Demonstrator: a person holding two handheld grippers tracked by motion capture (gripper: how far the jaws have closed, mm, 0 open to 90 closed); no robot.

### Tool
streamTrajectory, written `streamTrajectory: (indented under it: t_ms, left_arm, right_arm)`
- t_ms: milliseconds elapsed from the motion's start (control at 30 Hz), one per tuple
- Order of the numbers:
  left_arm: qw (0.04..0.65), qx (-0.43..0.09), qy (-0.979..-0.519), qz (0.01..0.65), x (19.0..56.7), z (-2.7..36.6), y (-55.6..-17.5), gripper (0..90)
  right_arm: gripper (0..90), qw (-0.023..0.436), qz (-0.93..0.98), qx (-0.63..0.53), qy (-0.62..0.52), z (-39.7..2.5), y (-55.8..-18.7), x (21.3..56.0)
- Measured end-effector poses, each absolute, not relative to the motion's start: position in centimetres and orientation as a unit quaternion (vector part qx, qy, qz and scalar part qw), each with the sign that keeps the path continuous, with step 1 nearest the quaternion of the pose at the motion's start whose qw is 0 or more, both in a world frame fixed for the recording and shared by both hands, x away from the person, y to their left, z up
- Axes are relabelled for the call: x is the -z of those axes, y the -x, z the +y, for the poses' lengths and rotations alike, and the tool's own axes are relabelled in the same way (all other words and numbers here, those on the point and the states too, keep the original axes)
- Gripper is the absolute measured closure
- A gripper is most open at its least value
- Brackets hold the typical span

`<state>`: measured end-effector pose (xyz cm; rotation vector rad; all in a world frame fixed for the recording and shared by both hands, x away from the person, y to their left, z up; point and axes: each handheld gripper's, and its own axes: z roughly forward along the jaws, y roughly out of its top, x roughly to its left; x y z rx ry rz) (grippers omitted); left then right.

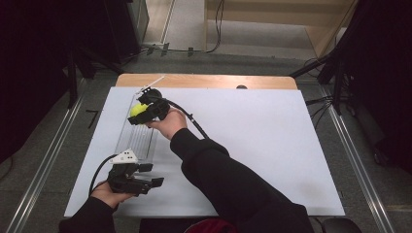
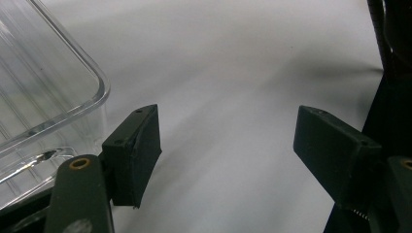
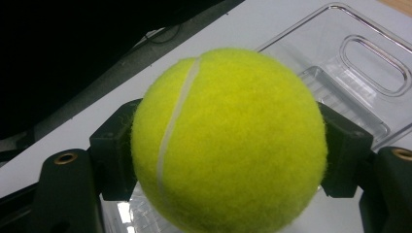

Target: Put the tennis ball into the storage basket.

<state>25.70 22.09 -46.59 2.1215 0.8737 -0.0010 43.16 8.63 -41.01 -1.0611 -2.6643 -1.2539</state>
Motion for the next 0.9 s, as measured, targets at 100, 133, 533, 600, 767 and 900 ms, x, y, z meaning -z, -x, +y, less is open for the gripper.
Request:
streamTrajectory:
  t_ms: [100,133,533,600,767,900]
  left_arm:
    - [0.411,0.001,-0.843,0.346,46.6,22.1,-25.7,26.4]
    - [0.411,0.001,-0.843,0.346,46.6,22.1,-25.7,26.4]
    - [0.411,0.002,-0.844,0.345,46.6,22.0,-25.7,26.4]
    - [0.411,0.003,-0.843,0.346,46.6,22.1,-25.7,26.4]
    - [0.410,0.003,-0.844,0.345,46.6,22.1,-25.7,26.4]
    - [0.411,0.003,-0.844,0.345,46.6,22.1,-25.7,26.4]
  right_arm:
    - [22.8,0.005,-0.852,0.399,0.338,8.9,-43.2,41.0]
    - [22.8,0.005,-0.852,0.400,0.338,9.0,-43.2,41.1]
    - [22.8,0.005,-0.853,0.395,0.340,9.2,-43.2,41.4]
    - [22.7,0.007,-0.853,0.395,0.340,9.3,-43.2,41.5]
    - [22.7,0.005,-0.857,0.387,0.341,9.3,-43.2,41.7]
    - [22.7,0.008,-0.858,0.384,0.341,9.4,-43.2,42.1]
